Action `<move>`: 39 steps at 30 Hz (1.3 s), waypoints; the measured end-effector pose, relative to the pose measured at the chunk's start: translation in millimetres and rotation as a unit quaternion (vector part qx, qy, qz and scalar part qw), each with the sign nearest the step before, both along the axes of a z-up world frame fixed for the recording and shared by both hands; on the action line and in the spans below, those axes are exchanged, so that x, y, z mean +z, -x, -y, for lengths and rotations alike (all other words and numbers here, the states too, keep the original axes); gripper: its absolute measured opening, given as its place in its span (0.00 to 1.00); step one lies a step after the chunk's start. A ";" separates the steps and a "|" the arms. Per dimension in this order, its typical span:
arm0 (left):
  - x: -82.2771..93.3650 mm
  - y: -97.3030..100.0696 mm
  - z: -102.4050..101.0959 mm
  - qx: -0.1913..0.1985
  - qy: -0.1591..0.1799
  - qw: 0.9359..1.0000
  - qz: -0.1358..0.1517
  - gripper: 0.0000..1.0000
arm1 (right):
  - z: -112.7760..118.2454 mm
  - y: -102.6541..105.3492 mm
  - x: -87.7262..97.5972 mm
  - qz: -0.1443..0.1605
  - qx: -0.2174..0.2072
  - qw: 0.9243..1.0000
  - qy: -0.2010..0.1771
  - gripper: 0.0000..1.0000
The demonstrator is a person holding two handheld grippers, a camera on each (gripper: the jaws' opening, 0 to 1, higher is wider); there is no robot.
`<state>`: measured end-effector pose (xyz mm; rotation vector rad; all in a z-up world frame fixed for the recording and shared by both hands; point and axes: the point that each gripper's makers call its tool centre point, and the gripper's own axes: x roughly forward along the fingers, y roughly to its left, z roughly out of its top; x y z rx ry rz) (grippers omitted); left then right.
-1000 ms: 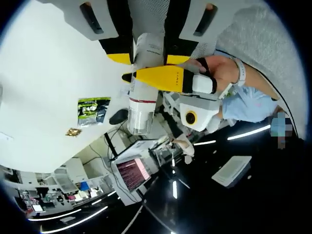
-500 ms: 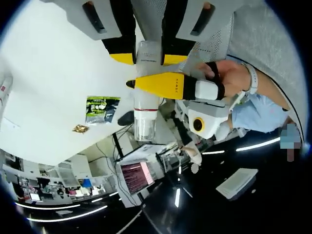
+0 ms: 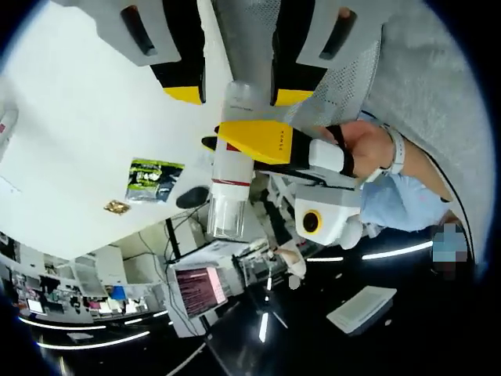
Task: Arrange the skincare products in the storage area until every visible bottle or jar stands upright without overlapping.
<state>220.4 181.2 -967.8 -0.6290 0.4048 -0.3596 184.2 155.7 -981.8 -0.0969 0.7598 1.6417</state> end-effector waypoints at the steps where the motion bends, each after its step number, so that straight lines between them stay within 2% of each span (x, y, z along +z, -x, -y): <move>1: -1.1 0.0 0.1 -0.001 -0.005 1.000 -0.001 0.17 | 5.8 -4.6 3.0 0.003 -0.005 1.000 -0.003 0.28; 4: -4.7 0.7 3.1 -0.011 -0.024 1.000 -0.003 0.17 | 10.1 -13.0 14.0 -0.012 -0.024 0.999 -0.022 0.27; 6: -7.9 2.6 8.5 -0.027 -0.045 0.999 -0.007 0.17 | 7.8 -23.3 22.7 -0.021 -0.054 0.998 -0.037 0.27; 10: -13.7 6.7 18.2 -0.054 -0.083 0.995 -0.009 0.17 | -2.4 -27.4 29.9 -0.028 -0.071 0.996 -0.045 0.26; 16: -20.4 11.4 26.2 -0.075 -0.120 0.990 -0.015 0.17 | -20.0 -25.0 20.8 -0.053 -0.095 0.994 -0.024 0.20; 18: -23.1 12.0 25.4 -0.074 -0.134 0.988 -0.019 0.17 | -23.3 -23.0 17.2 -0.070 -0.102 0.992 -0.017 0.19; 20: -26.6 11.8 23.4 -0.072 -0.140 0.987 -0.026 0.17 | -24.8 -18.1 16.0 -0.090 -0.097 0.991 -0.014 0.12; 21: -27.8 12.0 23.6 -0.074 -0.142 0.987 -0.027 0.17 | -23.4 -17.3 12.5 -0.103 -0.108 0.989 0.001 0.13; 23: -29.3 10.9 24.3 -0.071 -0.149 0.986 -0.030 0.17 | -26.2 -19.9 11.6 -0.091 -0.103 0.991 -0.001 0.13; 27: -34.7 12.3 25.3 -0.072 -0.180 0.980 -0.039 0.17 | -25.1 -16.8 5.3 -0.091 -0.099 0.991 0.012 0.13; 30: -37.6 14.0 26.5 -0.073 -0.187 0.978 -0.047 0.17 | -25.4 -14.4 1.9 -0.087 -0.092 0.992 0.016 0.13; 32: -40.0 13.9 29.8 -0.081 -0.184 0.978 -0.049 0.18 | -20.8 -15.1 -0.1 -0.064 -0.083 0.994 0.024 0.12; 36: -39.6 13.7 34.8 -0.096 -0.182 0.978 -0.040 0.18 | -13.5 -16.2 -0.2 -0.076 -0.094 0.993 0.020 0.11; 37: -37.8 14.0 35.7 -0.094 -0.164 0.981 -0.050 0.18 | -12.8 -16.7 1.0 -0.079 -0.097 0.992 0.017 0.11; 39: -35.9 11.5 35.2 -0.089 -0.166 0.981 -0.046 0.18 | -12.9 -19.7 3.6 -0.079 -0.101 0.992 0.010 0.11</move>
